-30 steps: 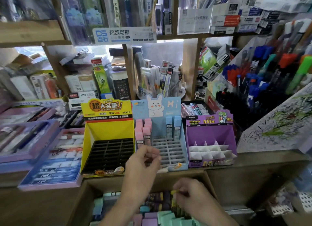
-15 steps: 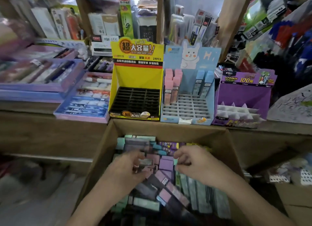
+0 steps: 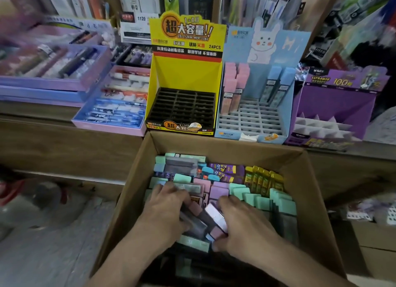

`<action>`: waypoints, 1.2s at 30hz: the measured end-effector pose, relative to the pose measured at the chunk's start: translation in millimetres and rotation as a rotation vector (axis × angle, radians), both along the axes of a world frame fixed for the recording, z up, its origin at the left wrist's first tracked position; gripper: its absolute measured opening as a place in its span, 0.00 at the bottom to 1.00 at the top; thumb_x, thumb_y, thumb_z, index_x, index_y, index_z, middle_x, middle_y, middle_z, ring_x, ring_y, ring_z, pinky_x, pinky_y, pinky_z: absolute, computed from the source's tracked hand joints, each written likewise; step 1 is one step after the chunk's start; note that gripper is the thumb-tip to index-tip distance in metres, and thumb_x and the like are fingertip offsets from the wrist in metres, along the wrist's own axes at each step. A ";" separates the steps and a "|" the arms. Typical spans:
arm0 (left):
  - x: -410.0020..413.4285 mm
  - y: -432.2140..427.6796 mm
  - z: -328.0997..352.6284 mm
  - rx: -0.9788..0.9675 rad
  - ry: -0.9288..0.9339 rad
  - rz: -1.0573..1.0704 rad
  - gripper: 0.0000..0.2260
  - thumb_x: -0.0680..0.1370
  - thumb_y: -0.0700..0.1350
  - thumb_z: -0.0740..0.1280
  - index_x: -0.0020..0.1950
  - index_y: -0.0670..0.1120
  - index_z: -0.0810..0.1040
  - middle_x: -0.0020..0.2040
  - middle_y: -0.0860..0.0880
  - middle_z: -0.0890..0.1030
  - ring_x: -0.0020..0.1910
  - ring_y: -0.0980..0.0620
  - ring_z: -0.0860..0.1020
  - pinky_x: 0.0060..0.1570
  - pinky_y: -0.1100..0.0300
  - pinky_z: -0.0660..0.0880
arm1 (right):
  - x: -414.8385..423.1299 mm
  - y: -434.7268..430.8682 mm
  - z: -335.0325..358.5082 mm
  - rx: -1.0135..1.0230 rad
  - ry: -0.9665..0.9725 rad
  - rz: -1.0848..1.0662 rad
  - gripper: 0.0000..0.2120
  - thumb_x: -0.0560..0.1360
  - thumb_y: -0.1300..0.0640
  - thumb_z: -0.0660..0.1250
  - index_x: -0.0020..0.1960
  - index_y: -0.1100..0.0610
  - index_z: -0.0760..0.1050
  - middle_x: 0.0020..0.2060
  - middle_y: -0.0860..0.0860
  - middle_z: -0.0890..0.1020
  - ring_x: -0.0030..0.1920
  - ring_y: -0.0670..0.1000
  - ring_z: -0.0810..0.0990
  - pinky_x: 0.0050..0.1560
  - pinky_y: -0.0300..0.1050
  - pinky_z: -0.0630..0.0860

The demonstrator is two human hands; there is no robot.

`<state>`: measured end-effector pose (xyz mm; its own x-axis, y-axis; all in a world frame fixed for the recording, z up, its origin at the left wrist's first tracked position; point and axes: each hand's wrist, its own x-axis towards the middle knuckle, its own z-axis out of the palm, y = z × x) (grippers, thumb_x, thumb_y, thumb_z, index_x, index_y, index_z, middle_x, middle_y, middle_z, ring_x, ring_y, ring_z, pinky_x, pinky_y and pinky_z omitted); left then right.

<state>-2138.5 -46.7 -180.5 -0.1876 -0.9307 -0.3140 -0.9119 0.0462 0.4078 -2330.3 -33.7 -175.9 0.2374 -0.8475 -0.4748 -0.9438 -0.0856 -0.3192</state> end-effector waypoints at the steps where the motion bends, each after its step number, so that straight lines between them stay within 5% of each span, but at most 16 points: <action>1: -0.7 -0.2 -0.3 0.002 0.006 -0.014 0.14 0.70 0.52 0.75 0.53 0.59 0.75 0.54 0.60 0.65 0.60 0.57 0.61 0.61 0.62 0.64 | -1.0 -0.7 -1.2 0.025 -0.021 -0.021 0.33 0.65 0.43 0.81 0.62 0.47 0.68 0.56 0.44 0.75 0.55 0.49 0.77 0.53 0.50 0.77; 7: -4.9 1.7 1.5 0.043 0.071 -0.096 0.15 0.69 0.54 0.74 0.53 0.57 0.75 0.51 0.61 0.70 0.56 0.55 0.64 0.54 0.59 0.65 | -6.5 -1.1 -9.9 0.120 -0.075 -0.081 0.25 0.65 0.46 0.80 0.53 0.46 0.69 0.47 0.42 0.76 0.47 0.47 0.77 0.42 0.47 0.75; 10: -7.5 1.4 2.5 0.058 0.028 -0.128 0.15 0.68 0.55 0.74 0.53 0.57 0.75 0.51 0.59 0.70 0.58 0.54 0.66 0.60 0.57 0.65 | -6.7 1.3 -13.0 0.123 -0.101 -0.077 0.23 0.64 0.46 0.81 0.51 0.45 0.70 0.45 0.42 0.76 0.44 0.44 0.77 0.35 0.42 0.69; 16: -4.0 -1.1 -1.0 0.138 0.012 -0.087 0.15 0.65 0.57 0.78 0.44 0.59 0.76 0.46 0.61 0.70 0.53 0.55 0.71 0.51 0.63 0.69 | -4.4 2.8 -13.8 0.124 -0.133 -0.078 0.17 0.71 0.50 0.76 0.57 0.52 0.76 0.53 0.47 0.80 0.53 0.51 0.81 0.56 0.54 0.81; 21: -3.7 -1.7 -4.5 0.185 0.007 -0.085 0.17 0.64 0.57 0.78 0.46 0.58 0.74 0.49 0.60 0.72 0.53 0.56 0.72 0.47 0.62 0.69 | -3.0 -1.3 -16.1 0.131 -0.134 -0.092 0.15 0.71 0.52 0.74 0.55 0.54 0.78 0.50 0.49 0.82 0.50 0.52 0.82 0.53 0.57 0.82; 28: -2.4 0.0 -4.8 0.340 0.034 -0.093 0.21 0.64 0.56 0.79 0.49 0.59 0.71 0.51 0.59 0.77 0.54 0.55 0.76 0.54 0.56 0.76 | -3.7 -7.3 -14.0 0.326 -0.239 -0.133 0.14 0.71 0.52 0.71 0.56 0.46 0.77 0.50 0.44 0.79 0.48 0.47 0.81 0.48 0.44 0.79; 31: -2.2 0.9 -6.1 0.334 0.033 -0.102 0.22 0.63 0.55 0.79 0.50 0.58 0.70 0.49 0.59 0.75 0.53 0.55 0.76 0.49 0.59 0.74 | -1.0 -5.6 -15.5 0.322 -0.277 -0.124 0.12 0.69 0.48 0.72 0.51 0.49 0.77 0.46 0.45 0.80 0.46 0.47 0.81 0.41 0.45 0.74; 36: -3.6 1.8 -6.4 0.301 0.011 -0.136 0.22 0.64 0.56 0.78 0.53 0.57 0.73 0.46 0.60 0.72 0.52 0.55 0.74 0.44 0.60 0.71 | 0.7 -0.5 -16.9 0.268 -0.302 -0.130 0.15 0.67 0.45 0.75 0.50 0.46 0.76 0.48 0.42 0.77 0.46 0.42 0.78 0.44 0.44 0.77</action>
